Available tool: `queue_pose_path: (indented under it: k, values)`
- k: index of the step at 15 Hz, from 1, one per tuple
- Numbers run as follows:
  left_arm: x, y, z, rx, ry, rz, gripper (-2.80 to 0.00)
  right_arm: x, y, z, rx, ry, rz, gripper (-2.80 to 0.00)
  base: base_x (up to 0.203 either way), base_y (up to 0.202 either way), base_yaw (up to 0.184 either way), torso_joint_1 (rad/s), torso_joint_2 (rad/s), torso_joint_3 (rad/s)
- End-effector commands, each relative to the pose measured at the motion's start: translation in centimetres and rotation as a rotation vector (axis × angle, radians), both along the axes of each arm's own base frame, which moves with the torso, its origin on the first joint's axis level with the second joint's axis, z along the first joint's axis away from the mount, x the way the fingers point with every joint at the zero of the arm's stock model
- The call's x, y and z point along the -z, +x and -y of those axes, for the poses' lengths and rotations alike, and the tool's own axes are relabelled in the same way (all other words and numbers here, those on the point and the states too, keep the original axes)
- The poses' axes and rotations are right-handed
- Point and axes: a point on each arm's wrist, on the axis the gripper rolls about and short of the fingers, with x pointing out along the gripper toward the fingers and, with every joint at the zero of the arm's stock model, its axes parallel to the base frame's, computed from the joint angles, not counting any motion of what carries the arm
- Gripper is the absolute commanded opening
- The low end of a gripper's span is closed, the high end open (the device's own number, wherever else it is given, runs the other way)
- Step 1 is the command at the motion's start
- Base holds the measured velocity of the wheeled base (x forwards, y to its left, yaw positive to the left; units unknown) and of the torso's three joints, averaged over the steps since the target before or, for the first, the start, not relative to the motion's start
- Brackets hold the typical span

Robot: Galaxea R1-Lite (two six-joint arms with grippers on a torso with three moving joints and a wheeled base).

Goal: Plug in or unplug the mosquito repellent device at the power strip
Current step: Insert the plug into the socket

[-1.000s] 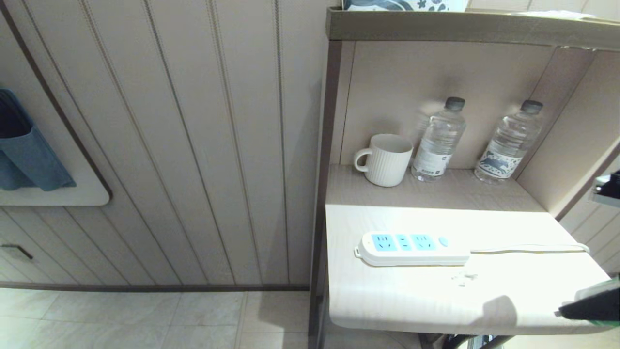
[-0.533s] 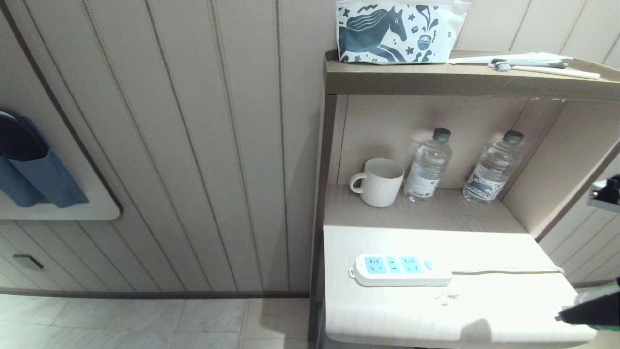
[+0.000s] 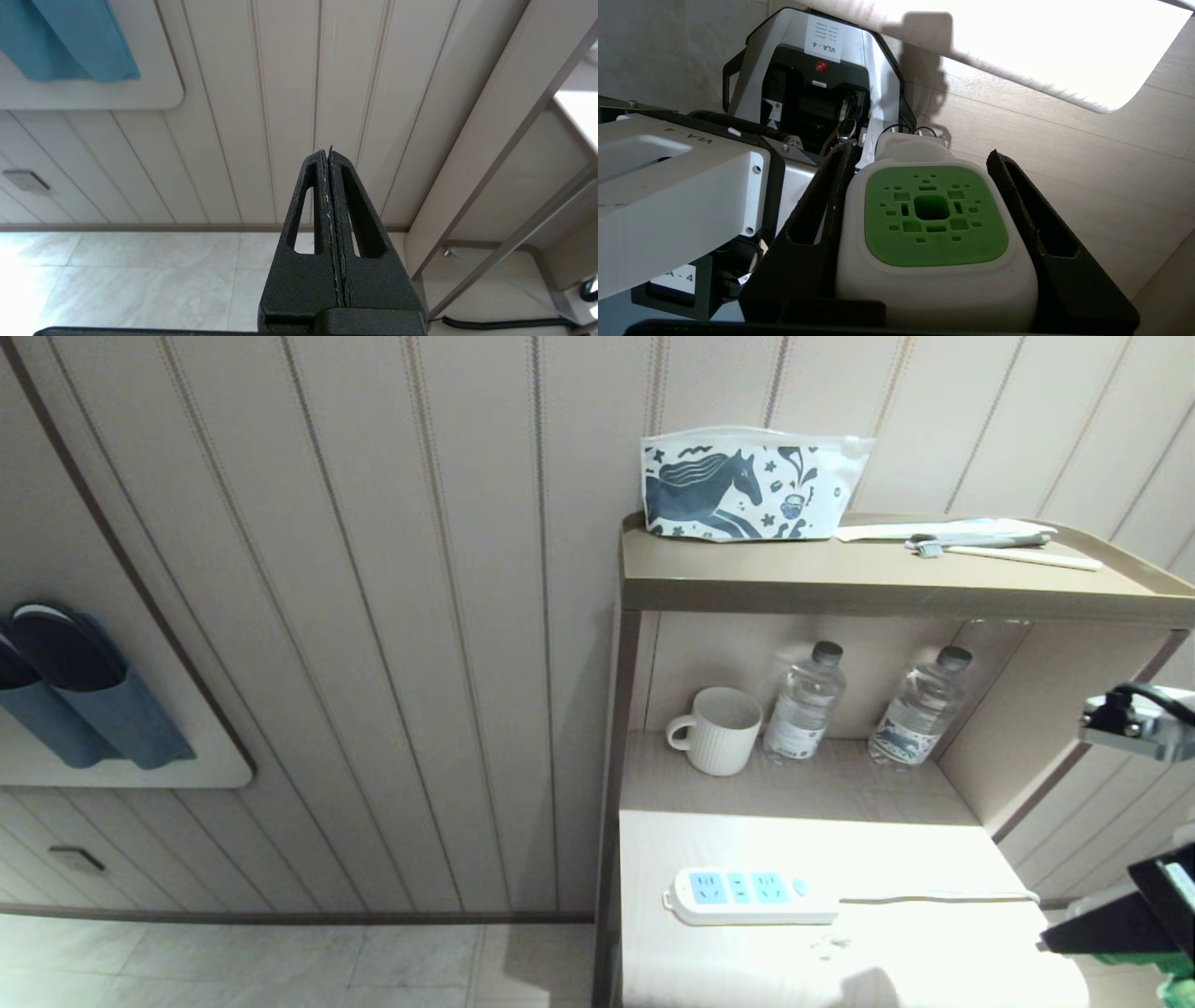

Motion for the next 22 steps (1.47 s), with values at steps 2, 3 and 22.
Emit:
queue_pose_path:
  k: [2, 3, 22]
  values:
    - [0.0, 0.0, 0.0, 0.0, 0.0, -0.002, -2.8, 1.4, 1.8, -0.5, 0.003, -0.006, -0.034, -2.8, 0.0, 0.0, 0.0, 0.28, -0.59, -0.318]
    - [0.0, 0.0, 0.0, 0.0, 0.0, -0.001, -2.8, 1.7, 2.1, -0.5, 0.003, -0.009, -0.051, -2.8, 0.0, 0.0, 0.0, 0.281, -0.61, -0.33]
    - [0.0, 0.0, 0.0, -0.001, 0.0, -0.001, -2.8, 11.7, 12.4, -8.6, -0.106, -0.056, -0.236, -2.8, 0.0, 0.0, 0.0, 0.018, -0.04, -0.02]
